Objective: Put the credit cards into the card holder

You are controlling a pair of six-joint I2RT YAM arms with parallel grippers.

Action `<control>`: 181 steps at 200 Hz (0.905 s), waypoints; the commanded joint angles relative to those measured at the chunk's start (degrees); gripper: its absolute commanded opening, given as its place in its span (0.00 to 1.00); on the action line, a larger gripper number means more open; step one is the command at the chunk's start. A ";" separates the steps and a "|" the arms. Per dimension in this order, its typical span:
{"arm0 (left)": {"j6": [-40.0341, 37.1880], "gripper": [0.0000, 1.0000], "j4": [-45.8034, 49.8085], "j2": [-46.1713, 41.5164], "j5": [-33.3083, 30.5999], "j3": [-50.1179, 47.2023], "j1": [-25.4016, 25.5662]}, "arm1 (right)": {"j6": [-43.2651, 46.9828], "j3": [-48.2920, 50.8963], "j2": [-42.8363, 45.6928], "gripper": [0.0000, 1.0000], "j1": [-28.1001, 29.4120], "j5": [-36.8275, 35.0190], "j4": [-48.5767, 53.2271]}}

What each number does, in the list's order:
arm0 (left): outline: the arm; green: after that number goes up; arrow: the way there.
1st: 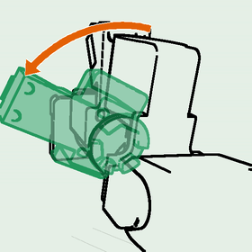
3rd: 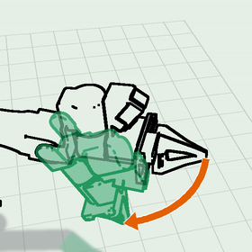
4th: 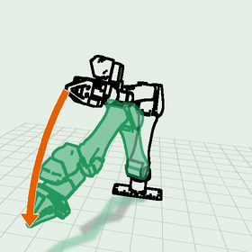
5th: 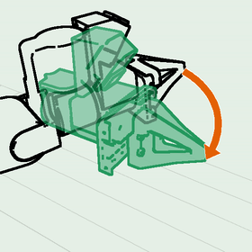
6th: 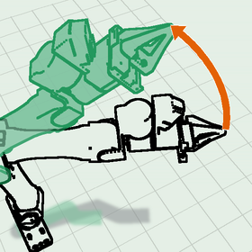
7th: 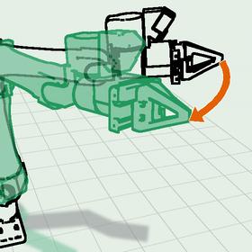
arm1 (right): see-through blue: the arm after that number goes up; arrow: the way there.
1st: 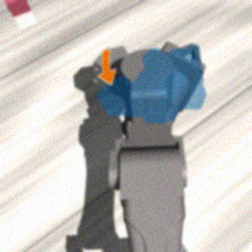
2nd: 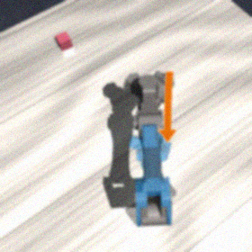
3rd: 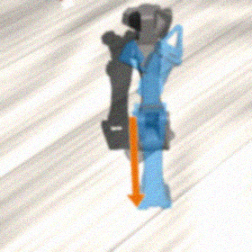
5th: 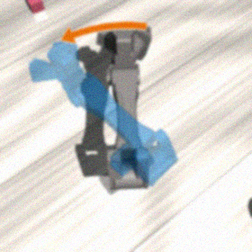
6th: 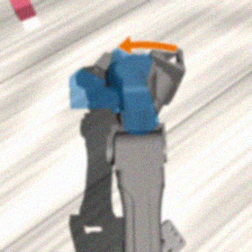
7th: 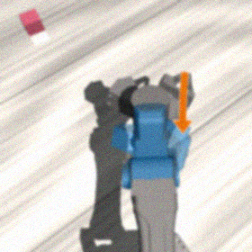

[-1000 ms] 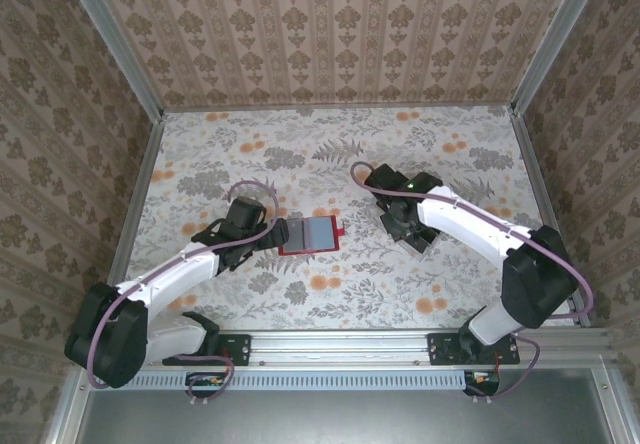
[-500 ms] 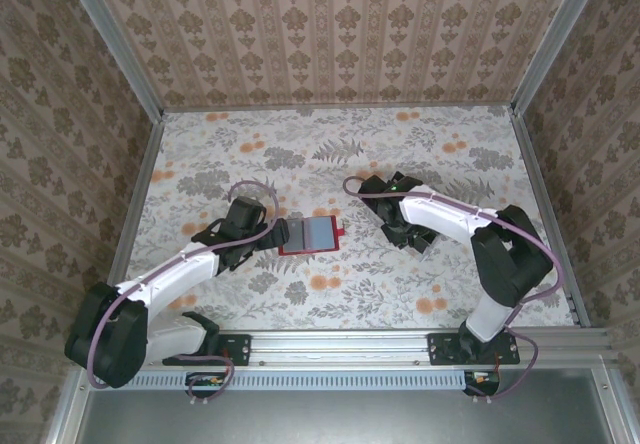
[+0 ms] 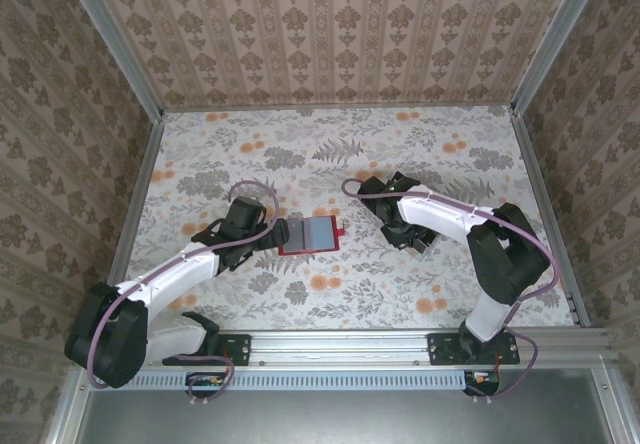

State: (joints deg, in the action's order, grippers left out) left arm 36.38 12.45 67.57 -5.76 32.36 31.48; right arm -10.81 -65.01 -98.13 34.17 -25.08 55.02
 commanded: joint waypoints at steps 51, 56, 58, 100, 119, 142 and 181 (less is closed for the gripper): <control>-0.79 1.00 -0.23 0.10 0.25 0.18 0.33 | 1.66 -0.55 -0.40 0.16 0.20 1.01 0.79; -0.84 1.00 -0.32 0.09 0.23 0.25 0.33 | 1.80 -0.62 -0.49 0.15 0.19 1.09 0.74; -0.80 1.00 -0.32 0.10 0.23 0.25 0.33 | 1.85 -0.64 -0.55 0.15 0.24 1.22 0.71; -0.97 1.00 -0.32 0.09 0.22 0.25 0.33 | 2.95 -1.30 -0.93 0.11 0.19 3.47 0.30; -1.22 1.00 -0.31 0.11 0.23 0.23 0.33 | 3.94 -1.69 -0.56 0.09 0.20 4.21 0.43; -1.20 1.00 -0.32 -0.07 0.06 0.00 0.33 | 5.33 -2.04 -0.06 0.09 0.21 4.97 0.64; -1.39 1.00 -0.27 -0.33 -0.03 -0.08 0.33 | 7.70 -3.13 0.72 0.03 0.28 6.52 1.09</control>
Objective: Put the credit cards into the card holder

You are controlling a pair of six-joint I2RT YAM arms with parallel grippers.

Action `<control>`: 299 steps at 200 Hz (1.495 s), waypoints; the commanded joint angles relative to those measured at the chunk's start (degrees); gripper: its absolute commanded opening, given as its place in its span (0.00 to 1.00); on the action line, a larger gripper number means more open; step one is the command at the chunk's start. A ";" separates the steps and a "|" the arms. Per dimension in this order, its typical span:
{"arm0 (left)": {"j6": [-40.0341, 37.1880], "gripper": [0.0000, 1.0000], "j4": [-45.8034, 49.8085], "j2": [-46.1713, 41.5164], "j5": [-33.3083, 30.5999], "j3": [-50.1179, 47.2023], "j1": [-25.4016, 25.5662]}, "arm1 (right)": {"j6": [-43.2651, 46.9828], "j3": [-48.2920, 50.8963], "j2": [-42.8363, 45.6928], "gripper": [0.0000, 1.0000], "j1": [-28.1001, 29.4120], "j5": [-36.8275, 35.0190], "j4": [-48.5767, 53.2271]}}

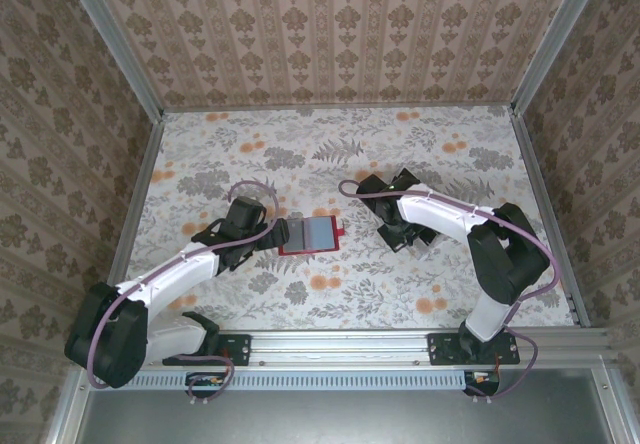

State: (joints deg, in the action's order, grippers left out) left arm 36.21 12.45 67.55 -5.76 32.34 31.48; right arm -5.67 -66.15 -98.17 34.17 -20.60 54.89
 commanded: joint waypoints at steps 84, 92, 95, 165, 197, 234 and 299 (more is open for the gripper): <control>-2.27 1.00 0.81 -0.94 -1.34 -0.15 0.24 | 0.84 -6.24 7.36 0.00 0.63 2.81 4.39; -2.53 1.00 0.83 -0.85 -1.57 -0.13 0.24 | 0.19 -6.64 8.41 0.00 0.71 3.14 4.42; -2.62 1.00 0.82 -0.84 -1.63 -0.11 0.24 | -0.21 -6.77 8.85 0.00 0.72 3.40 4.40; -5.35 1.00 1.26 2.91 -2.44 1.72 0.24 | -20.07 -1.69 13.65 0.00 2.68 28.73 -20.89; -4.95 1.00 1.87 3.40 -3.32 2.12 0.24 | -30.79 0.87 8.08 0.00 4.37 35.70 -36.40; -4.65 1.00 3.08 2.94 -4.50 2.09 0.24 | -34.50 -3.11 -0.24 0.00 7.78 35.24 -40.34; -5.28 1.00 3.45 2.75 -4.35 1.93 0.24 | -34.54 -4.80 -7.37 0.00 9.21 33.08 -41.40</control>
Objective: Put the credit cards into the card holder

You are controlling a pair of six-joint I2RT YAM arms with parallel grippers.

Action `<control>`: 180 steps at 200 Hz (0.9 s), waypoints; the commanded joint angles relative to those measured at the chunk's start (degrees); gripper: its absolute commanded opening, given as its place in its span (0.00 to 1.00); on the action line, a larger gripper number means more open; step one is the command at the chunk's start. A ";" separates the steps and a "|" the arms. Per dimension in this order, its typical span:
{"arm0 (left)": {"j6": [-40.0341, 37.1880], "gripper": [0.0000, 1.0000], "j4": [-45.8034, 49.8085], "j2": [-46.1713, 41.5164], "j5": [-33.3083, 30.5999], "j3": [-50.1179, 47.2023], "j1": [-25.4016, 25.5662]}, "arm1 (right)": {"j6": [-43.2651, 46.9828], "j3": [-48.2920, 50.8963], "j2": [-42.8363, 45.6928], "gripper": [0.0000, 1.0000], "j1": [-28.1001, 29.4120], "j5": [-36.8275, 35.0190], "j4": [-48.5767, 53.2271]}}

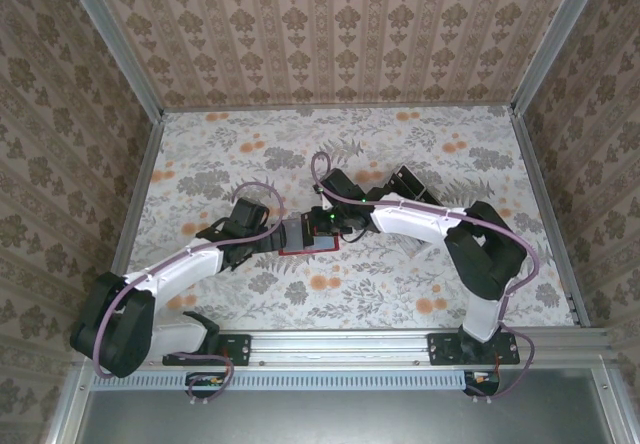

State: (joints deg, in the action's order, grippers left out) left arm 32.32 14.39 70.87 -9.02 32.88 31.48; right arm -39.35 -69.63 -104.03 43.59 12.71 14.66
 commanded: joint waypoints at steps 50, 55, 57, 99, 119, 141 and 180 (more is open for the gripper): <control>-2.70 1.00 1.02 1.38 -0.52 2.70 0.25 | -0.46 1.84 -1.60 0.00 -2.09 -0.77 -2.20; -2.94 1.00 0.82 1.70 -0.27 2.94 0.24 | -0.46 2.30 -1.45 0.00 -2.31 -0.76 -2.34; -2.91 1.00 0.77 1.89 -0.18 3.08 0.24 | -0.46 2.41 -1.38 0.00 -2.36 -0.67 -2.41; -3.97 1.00 -0.07 6.07 1.15 6.12 0.76 | -0.37 4.35 -1.31 0.00 -3.77 0.62 -3.67; -4.62 1.00 -0.24 8.03 1.13 7.75 1.50 | -0.46 4.76 -1.89 0.00 -4.12 1.13 -4.26; -5.14 1.00 -0.58 10.13 0.99 9.27 2.50 | -0.77 5.37 -2.30 0.00 -4.31 1.62 -5.06; -5.15 1.00 -0.97 13.63 -0.07 10.83 4.19 | -0.90 5.74 -2.28 0.00 -4.51 1.95 -5.61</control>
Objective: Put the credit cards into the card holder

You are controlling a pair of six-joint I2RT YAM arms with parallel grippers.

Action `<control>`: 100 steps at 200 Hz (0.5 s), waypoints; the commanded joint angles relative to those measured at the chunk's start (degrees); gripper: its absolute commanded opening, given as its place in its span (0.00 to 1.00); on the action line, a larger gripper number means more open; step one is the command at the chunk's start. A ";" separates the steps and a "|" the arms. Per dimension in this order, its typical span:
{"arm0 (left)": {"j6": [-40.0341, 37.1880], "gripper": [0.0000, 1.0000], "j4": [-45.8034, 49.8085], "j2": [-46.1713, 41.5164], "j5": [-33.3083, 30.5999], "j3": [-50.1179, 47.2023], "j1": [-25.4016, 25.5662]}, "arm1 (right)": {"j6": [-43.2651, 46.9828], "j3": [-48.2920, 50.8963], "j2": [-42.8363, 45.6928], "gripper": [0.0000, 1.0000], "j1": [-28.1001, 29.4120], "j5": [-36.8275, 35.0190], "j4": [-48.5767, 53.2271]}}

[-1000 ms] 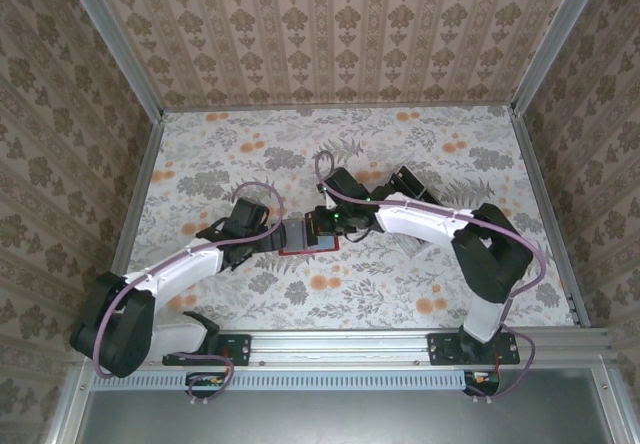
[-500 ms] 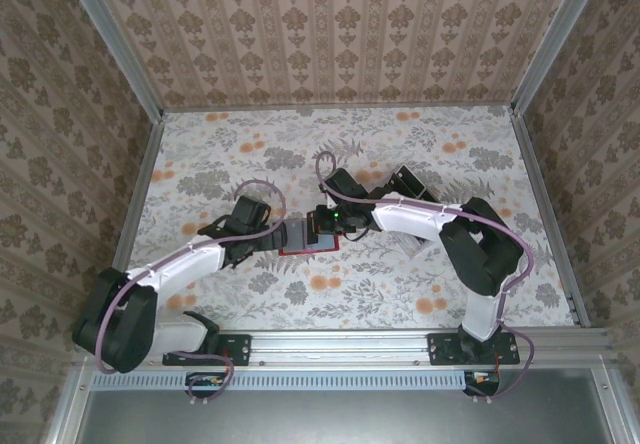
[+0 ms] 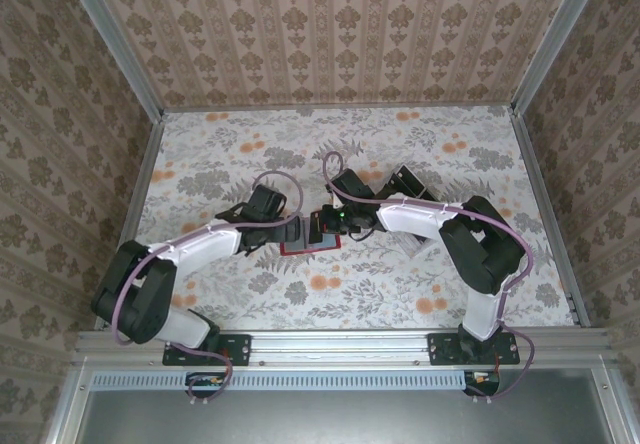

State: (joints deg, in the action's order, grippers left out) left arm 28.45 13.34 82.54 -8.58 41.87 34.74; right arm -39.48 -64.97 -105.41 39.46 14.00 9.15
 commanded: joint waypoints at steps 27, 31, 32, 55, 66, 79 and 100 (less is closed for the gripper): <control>-0.68 1.00 0.28 2.89 -1.60 1.25 1.73 | -1.01 1.25 -0.98 0.00 -0.44 0.85 -0.50; -0.48 1.00 0.32 2.87 -1.88 1.05 1.82 | -1.03 1.33 -1.06 0.00 -0.44 0.94 -0.52; -0.45 1.00 0.35 2.83 -1.97 0.95 1.82 | -1.03 1.33 -1.09 0.00 -0.44 0.94 -0.52; 0.37 1.00 1.35 3.10 -2.99 0.06 2.00 | -1.25 1.53 -1.19 0.00 -0.44 1.05 -0.72; 0.76 1.00 2.33 3.54 -3.64 -0.08 2.00 | -1.38 1.68 -1.14 0.00 -0.48 1.05 -0.90; 1.44 1.00 3.71 4.16 -4.41 -0.03 1.93 | -1.47 1.80 -1.20 0.00 -0.54 1.03 -0.94; 3.21 1.00 6.90 5.73 -4.81 0.65 1.66 | -1.73 2.11 -1.16 0.00 -0.55 1.12 -1.23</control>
State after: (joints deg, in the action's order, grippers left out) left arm 29.10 15.03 86.17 -11.29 42.39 36.40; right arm -40.62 -64.10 -105.41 39.24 14.68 7.64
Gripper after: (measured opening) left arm 0.997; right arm 0.068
